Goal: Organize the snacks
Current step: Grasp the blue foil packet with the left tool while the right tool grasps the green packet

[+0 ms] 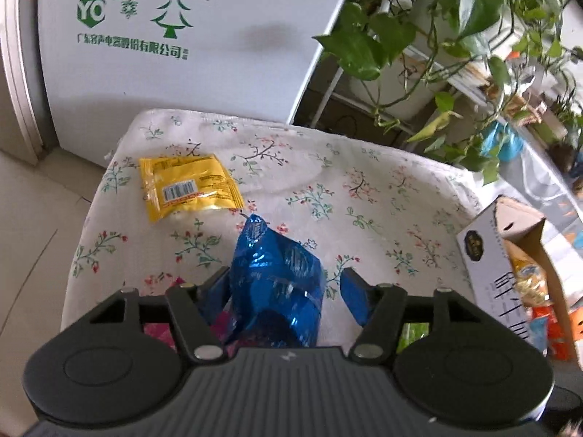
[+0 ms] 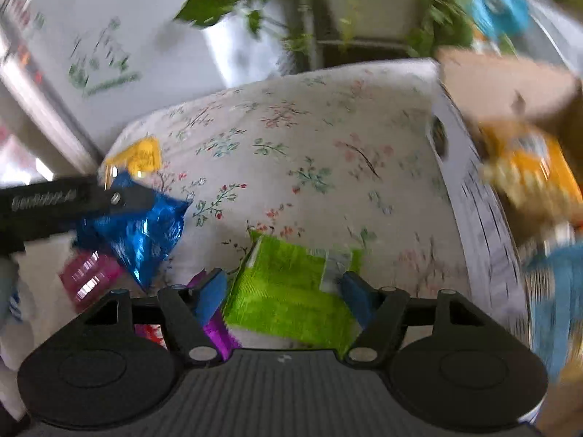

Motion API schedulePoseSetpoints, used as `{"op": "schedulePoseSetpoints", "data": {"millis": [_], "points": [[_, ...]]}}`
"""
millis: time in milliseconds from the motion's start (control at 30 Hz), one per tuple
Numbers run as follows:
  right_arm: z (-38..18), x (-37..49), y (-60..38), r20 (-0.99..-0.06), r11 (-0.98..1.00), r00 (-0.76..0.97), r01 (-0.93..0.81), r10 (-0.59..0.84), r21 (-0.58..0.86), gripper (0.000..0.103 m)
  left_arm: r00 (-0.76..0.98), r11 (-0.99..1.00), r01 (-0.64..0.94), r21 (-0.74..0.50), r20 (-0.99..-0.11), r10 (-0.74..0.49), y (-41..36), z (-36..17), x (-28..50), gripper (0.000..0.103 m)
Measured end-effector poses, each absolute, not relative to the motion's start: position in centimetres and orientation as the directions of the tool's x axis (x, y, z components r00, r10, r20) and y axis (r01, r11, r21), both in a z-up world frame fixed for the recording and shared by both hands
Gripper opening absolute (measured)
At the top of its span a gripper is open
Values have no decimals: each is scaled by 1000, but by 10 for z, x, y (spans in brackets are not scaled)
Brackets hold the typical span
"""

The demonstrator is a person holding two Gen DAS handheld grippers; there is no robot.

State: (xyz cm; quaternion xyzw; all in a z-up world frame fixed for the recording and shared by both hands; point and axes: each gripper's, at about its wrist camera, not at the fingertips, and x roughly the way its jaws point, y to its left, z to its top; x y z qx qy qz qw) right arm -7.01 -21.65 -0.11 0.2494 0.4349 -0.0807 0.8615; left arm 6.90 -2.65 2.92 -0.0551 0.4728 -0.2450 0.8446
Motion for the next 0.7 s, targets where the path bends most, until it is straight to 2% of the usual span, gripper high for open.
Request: {"op": "schedulePoseSetpoints", "data": {"millis": [133, 233, 400, 533, 700], "points": [[-3, -76, -221, -787, 818, 614, 424, 56, 389, 85, 444, 870, 334, -364, -753, -485, -12, 37, 73, 66], [-6, -73, -218, -801, 818, 597, 436, 48, 374, 89, 444, 864, 333, -379, -745, -498, -7, 40, 75, 72], [-6, -67, -211, -807, 836, 590, 431, 23, 339, 93, 468, 862, 435, -259, -753, -462, -21, 43, 68, 79], [-11, -63, -207, -825, 861, 565, 427, -15, 276, 96, 456, 843, 486, -231, -755, -471, -34, 40, 63, 82], [-13, -60, -202, -828, 874, 560, 418, -34, 247, 98, 486, 831, 542, -129, -759, -434, -53, 34, 57, 86]]}}
